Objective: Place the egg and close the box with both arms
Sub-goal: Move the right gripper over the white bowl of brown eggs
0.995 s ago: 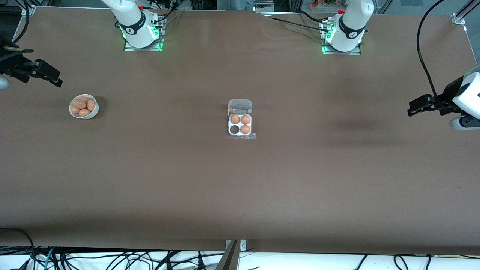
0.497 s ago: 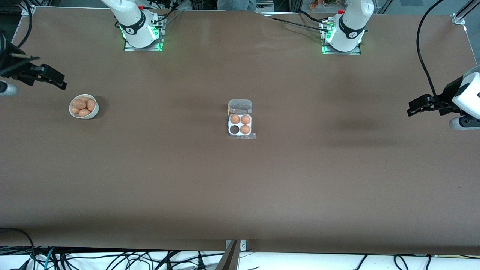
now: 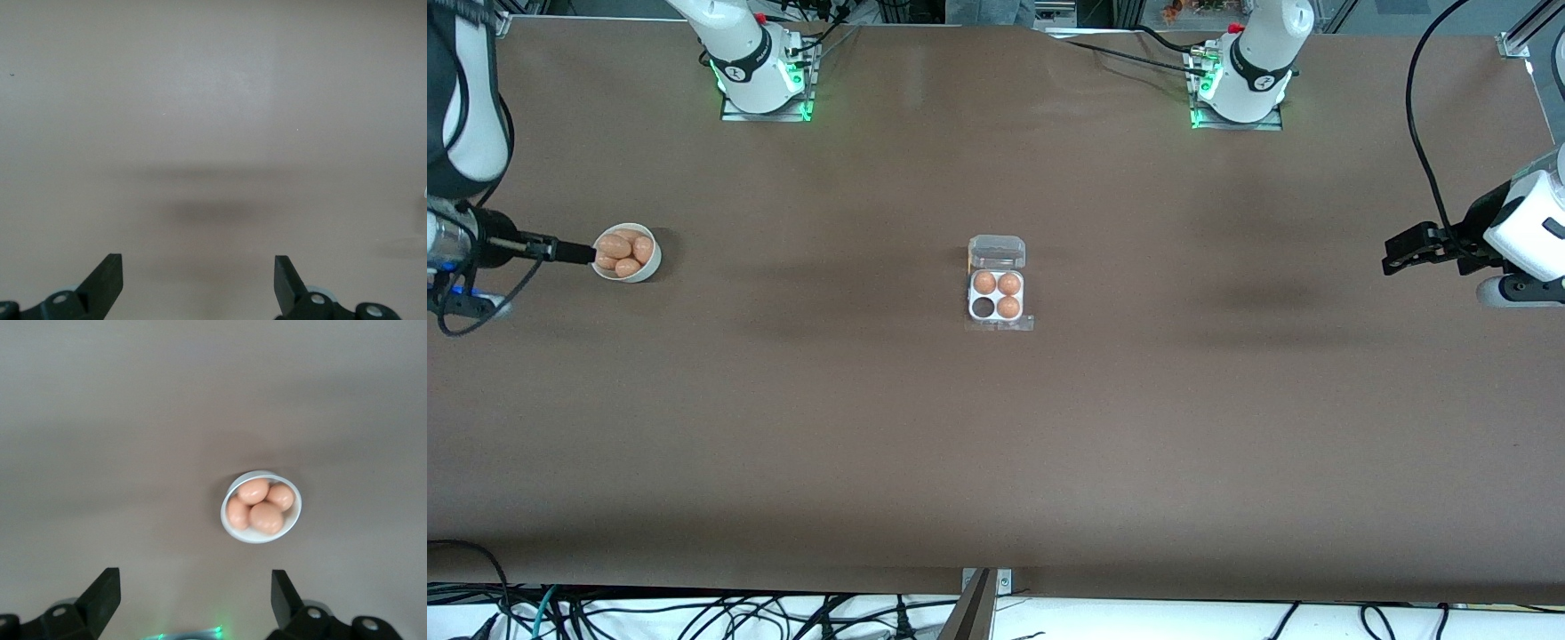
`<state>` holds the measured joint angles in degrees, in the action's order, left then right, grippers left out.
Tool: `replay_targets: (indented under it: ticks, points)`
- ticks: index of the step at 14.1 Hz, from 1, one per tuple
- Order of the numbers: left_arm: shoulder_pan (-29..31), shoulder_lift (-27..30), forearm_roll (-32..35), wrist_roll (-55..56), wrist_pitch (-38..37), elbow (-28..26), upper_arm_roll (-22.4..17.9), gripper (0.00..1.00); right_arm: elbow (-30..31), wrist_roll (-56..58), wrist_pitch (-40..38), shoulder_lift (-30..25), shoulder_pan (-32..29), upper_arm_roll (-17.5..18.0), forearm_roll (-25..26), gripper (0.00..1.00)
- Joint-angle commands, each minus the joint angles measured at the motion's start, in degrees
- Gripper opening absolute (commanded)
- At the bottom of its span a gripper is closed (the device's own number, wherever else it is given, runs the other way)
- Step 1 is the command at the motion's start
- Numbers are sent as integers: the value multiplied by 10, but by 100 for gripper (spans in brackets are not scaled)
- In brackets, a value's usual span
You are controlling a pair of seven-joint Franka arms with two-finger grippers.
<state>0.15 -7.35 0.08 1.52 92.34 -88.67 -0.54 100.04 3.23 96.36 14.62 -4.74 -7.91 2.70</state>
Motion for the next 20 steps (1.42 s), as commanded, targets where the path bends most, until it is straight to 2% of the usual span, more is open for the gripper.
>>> replay_targets:
  ticks: [1,3,5,7,16,18,19,20]
  points:
    - [-1,-4,-8,-5,-1,10,-1,100,119,81,123,-39,-1,-43,1,100]
    - [-1,-2,-8,-4,-1,12,-1,100,203,136,231,-56,-1,-73,-1,100]
    - [-1,-5,-9,-5,-1,12,-1,100,271,161,324,-63,-1,-88,-3,100]
    - [-1,-10,-9,-6,-1,14,-1,100,318,169,373,-63,-1,-91,-6,100]
    - [1,-21,-9,-9,-1,15,-1,100,337,226,371,-39,-3,-99,-7,99]
    - [3,-23,-9,-10,-1,15,-1,100,337,226,372,-36,-3,-99,-7,88]
    - [4,-23,-9,-12,-1,15,-2,100,337,226,372,-33,-3,-99,-7,86]
    - [4,-24,-9,-12,-1,15,-2,100,336,226,372,-31,-3,-99,-7,81]
